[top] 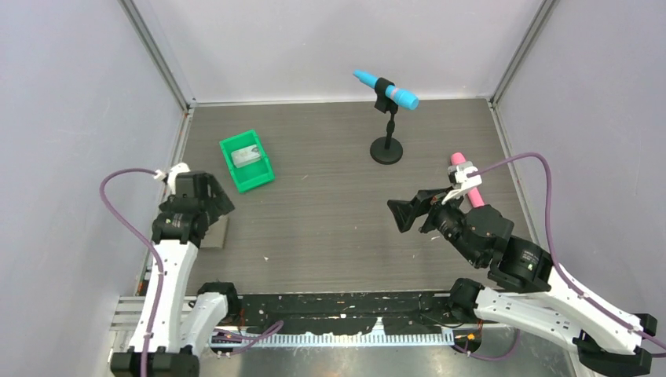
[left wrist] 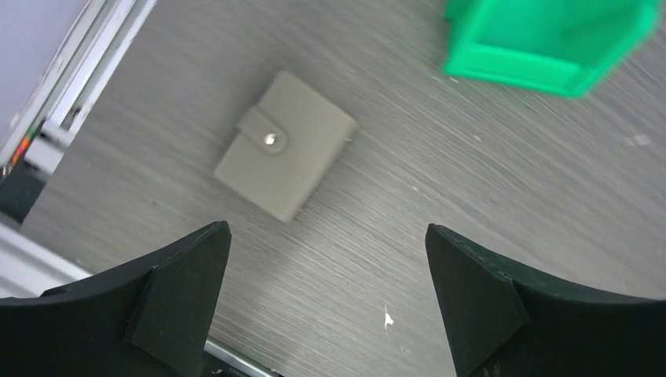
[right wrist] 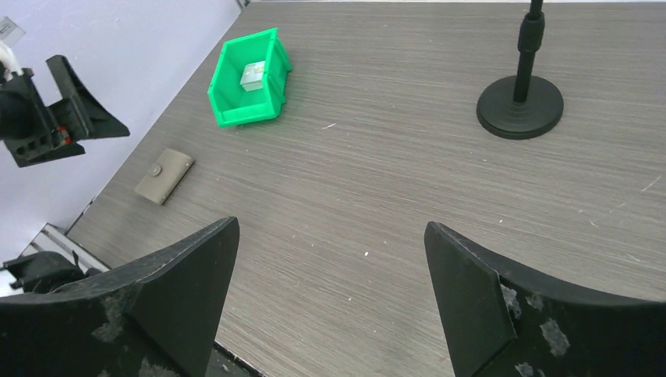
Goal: Take the credit cards out of the card holder
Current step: Move the card holder to the center of the board.
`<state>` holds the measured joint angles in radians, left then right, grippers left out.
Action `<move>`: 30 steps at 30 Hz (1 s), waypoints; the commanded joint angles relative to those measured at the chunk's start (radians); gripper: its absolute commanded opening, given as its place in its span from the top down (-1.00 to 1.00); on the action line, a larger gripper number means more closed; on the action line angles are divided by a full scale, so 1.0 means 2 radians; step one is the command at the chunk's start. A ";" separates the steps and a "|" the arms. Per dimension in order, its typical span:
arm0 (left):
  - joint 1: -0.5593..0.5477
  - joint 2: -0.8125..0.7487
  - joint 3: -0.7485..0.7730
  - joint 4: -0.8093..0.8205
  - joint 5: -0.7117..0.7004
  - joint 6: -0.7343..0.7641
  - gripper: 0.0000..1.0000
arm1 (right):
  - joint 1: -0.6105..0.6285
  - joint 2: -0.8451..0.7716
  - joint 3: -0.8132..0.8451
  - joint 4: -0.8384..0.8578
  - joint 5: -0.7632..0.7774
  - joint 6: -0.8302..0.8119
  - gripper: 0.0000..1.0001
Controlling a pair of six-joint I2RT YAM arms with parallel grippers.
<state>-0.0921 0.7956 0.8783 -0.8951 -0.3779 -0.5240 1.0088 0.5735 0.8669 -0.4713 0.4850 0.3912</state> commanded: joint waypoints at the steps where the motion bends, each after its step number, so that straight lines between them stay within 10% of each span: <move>1: 0.101 0.035 -0.014 0.006 0.051 -0.064 -0.98 | 0.003 -0.017 -0.004 0.021 -0.040 -0.039 -0.93; 9: 0.201 0.091 -0.089 0.108 0.139 -0.155 -0.92 | 0.003 -0.082 -0.020 0.043 -0.103 -0.091 -0.94; 30: 0.203 0.220 -0.142 0.199 0.161 -0.186 -0.43 | 0.003 -0.093 -0.002 0.045 -0.103 -0.121 -0.94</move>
<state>0.3099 1.2205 0.6388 -0.5690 -0.1192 -0.8612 1.0088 0.3927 0.8295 -0.4194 0.2508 0.1802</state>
